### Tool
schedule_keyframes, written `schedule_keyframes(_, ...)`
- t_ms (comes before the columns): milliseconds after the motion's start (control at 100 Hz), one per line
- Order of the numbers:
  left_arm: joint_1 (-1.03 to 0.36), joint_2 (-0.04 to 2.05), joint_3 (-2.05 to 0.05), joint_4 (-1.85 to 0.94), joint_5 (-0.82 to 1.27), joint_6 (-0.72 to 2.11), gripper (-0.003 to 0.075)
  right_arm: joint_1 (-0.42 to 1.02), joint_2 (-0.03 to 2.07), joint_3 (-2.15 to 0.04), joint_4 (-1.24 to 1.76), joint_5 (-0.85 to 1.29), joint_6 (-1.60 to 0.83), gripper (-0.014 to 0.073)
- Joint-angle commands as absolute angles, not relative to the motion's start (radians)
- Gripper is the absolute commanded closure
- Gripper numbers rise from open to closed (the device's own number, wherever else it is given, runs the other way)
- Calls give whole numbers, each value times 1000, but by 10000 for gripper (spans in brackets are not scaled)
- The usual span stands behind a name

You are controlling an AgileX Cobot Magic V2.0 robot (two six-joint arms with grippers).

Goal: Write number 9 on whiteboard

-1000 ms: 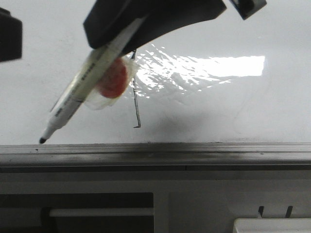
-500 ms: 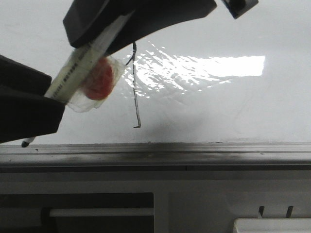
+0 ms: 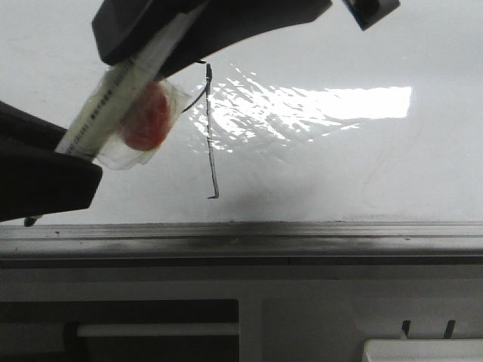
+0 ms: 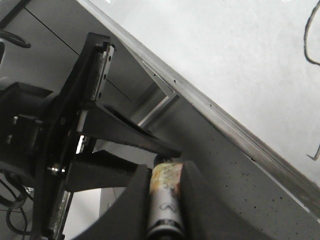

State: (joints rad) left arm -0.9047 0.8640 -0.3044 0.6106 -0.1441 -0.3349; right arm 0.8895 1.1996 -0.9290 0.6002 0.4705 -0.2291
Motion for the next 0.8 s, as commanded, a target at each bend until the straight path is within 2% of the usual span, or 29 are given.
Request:
schedule_keyframes(0,-908,862,-337,571,-207,-359,740,888,1170,-956,635,415,-244,460)
schedule_keyframes(110,-908,862,-337,433,-194,-359,741,887,1170,-956,625,402,-244,167)
schedule_keyframes(150,-908,862,-337,350,-186,-359,741,887,1170,-956,619,400,-244,102)
schedule_keyframes(180,-908,862,-337,276,-181,-359,741,887,1170,-956,617,400,-244,85)
schedule_keyframes(310,-887,870,-337,108,-166,-359,741,887,1170,-956,613,404,-244,113)
schedule_keyframes(440,-793,907,-337,-95,-218,-359,741,887,1170,-956,613,432,-244,131)
schedule_keyframes(580,-694,965,-337,-174,-274,-359,741,887,1170,-956,613,452,-244,131)
schedule_keyframes(790,-681,1024,-337,-220,-305,-359,741,887,1170,-956,613,455,-244,131)
